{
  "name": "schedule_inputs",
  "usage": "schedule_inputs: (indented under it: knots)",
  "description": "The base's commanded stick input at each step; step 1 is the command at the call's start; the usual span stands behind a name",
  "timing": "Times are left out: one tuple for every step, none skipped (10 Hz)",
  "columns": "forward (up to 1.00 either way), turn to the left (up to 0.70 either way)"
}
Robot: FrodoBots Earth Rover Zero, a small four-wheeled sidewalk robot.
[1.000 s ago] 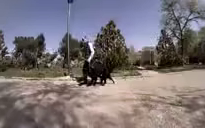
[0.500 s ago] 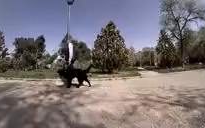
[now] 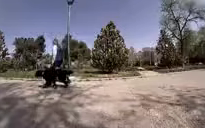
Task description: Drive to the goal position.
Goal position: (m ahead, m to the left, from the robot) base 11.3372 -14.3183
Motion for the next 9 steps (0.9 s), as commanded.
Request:
schedule_inputs:
  knots:
    - [0.0,-0.7]
    - [0.0,-0.7]
    - [0.0,-0.7]
    - [0.0,-0.7]
    - [0.0,-0.7]
    - [0.0,-0.7]
    - [0.0,-0.7]
    - [0.0,-0.7]
    - [0.0,-0.7]
